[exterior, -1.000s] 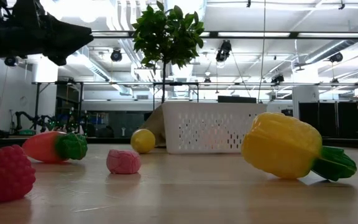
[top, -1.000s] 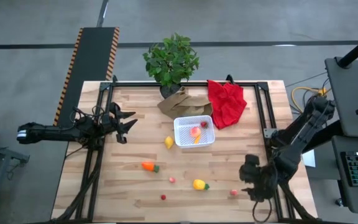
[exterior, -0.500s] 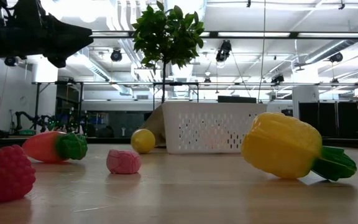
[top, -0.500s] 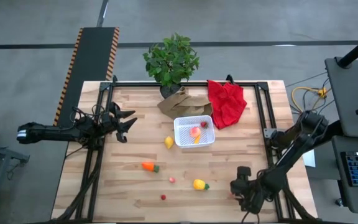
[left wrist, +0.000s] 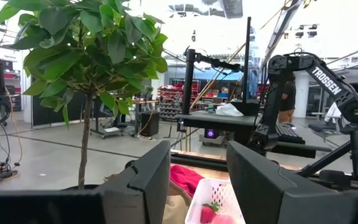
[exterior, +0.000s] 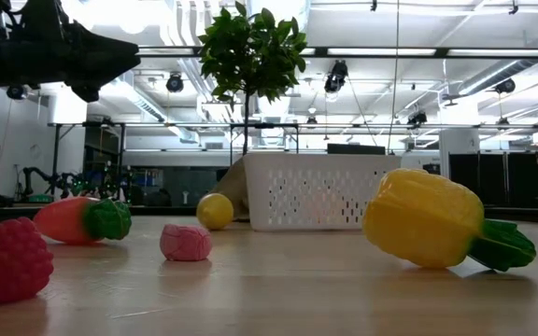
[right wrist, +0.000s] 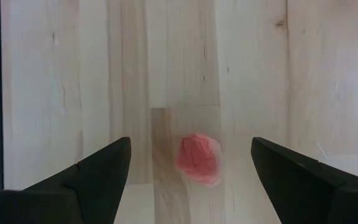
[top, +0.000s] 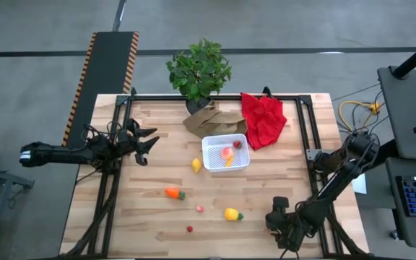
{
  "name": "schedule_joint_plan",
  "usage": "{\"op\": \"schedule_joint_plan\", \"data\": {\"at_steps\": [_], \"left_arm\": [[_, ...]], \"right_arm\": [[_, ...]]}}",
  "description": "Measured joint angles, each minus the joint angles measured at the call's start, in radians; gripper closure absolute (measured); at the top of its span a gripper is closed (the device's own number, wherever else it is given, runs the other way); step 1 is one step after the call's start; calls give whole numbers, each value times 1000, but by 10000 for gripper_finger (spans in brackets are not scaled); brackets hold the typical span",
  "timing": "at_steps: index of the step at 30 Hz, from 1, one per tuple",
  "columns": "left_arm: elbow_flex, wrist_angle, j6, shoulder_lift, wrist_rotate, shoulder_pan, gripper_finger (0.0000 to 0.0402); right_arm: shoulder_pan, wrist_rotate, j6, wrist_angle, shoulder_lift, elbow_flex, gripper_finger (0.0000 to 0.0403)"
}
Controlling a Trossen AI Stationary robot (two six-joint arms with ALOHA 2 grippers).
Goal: Pick and placing Produce into tupperware
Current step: Put the right pink peach into the bin
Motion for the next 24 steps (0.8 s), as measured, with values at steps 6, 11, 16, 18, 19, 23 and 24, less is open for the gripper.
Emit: {"op": "schedule_joint_plan", "data": {"at_steps": [6, 11, 16, 18, 19, 23, 24], "left_arm": [[0, -1, 0, 0, 0, 0, 257], [0, -1, 1, 6, 0, 0, 257], [0, -1, 1, 20, 0, 0, 257], [0, 0, 1, 26, 0, 0, 257], [0, -1, 1, 30, 0, 0, 257], [0, 0, 1, 40, 0, 0, 257], [0, -1, 1, 41, 0, 0, 257]], "right_arm": [[4, 2, 12, 4, 10, 0, 79], [4, -31, 33, 6, 30, 0, 79], [4, -31, 34, 10, 30, 0, 101], [4, -31, 34, 10, 29, 0, 124], [4, -32, 34, 10, 29, 0, 137], [4, -32, 29, 10, 29, 0, 189], [4, -32, 26, 10, 29, 0, 201]]}}
